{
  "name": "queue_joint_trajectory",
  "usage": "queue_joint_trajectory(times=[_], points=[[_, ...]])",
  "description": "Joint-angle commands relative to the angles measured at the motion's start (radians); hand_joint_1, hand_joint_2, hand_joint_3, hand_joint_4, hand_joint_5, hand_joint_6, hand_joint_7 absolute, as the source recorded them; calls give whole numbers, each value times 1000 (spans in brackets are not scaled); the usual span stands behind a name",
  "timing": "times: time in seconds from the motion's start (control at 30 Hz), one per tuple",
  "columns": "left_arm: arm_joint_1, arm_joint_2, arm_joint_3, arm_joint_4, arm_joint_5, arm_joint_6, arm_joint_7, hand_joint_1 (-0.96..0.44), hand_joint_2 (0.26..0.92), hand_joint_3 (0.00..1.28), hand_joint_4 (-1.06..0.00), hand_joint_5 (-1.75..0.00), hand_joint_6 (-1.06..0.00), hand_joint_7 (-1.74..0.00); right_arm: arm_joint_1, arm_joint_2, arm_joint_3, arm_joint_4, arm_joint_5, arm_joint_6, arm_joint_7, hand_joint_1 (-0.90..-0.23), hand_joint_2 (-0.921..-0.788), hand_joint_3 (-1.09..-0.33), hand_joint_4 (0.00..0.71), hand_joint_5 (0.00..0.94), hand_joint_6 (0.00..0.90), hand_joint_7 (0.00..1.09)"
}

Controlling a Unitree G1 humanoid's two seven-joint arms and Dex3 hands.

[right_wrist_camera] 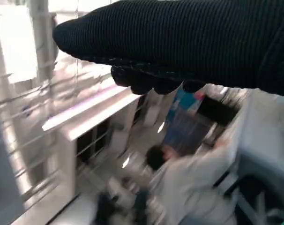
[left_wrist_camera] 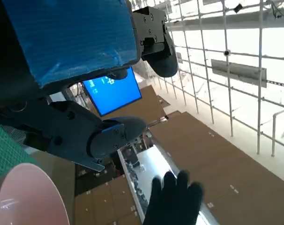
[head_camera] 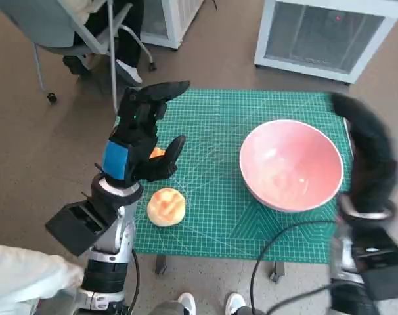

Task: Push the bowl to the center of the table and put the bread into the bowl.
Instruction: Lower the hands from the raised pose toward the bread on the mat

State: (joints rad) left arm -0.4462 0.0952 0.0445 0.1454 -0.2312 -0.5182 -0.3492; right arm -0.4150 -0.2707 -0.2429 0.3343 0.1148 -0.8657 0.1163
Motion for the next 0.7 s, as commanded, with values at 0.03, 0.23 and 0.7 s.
queue_joint_trajectory(times=[0.03, 0.23, 0.7], points=[[5, -5, 3, -12, -17, 6, -4, -252, 729, 763, 1, -834, 1, -1006, -11, -20, -67, 133, 13, -29, -38, -353, -921, -523, 450, 6, 185, 578], [7, -8, 5, -9, -21, 7, -3, -247, 727, 768, 1, -828, 1, -1003, -48, -41, -124, 298, 23, -37, -79, -339, -921, -527, 446, 2, 189, 561], [-1, -7, 12, 8, -9, 1, -2, -235, 721, 780, 1, -802, 1, -1000, -169, -82, -173, 738, 37, 27, -131, -344, -921, -486, 431, 7, 268, 453]])
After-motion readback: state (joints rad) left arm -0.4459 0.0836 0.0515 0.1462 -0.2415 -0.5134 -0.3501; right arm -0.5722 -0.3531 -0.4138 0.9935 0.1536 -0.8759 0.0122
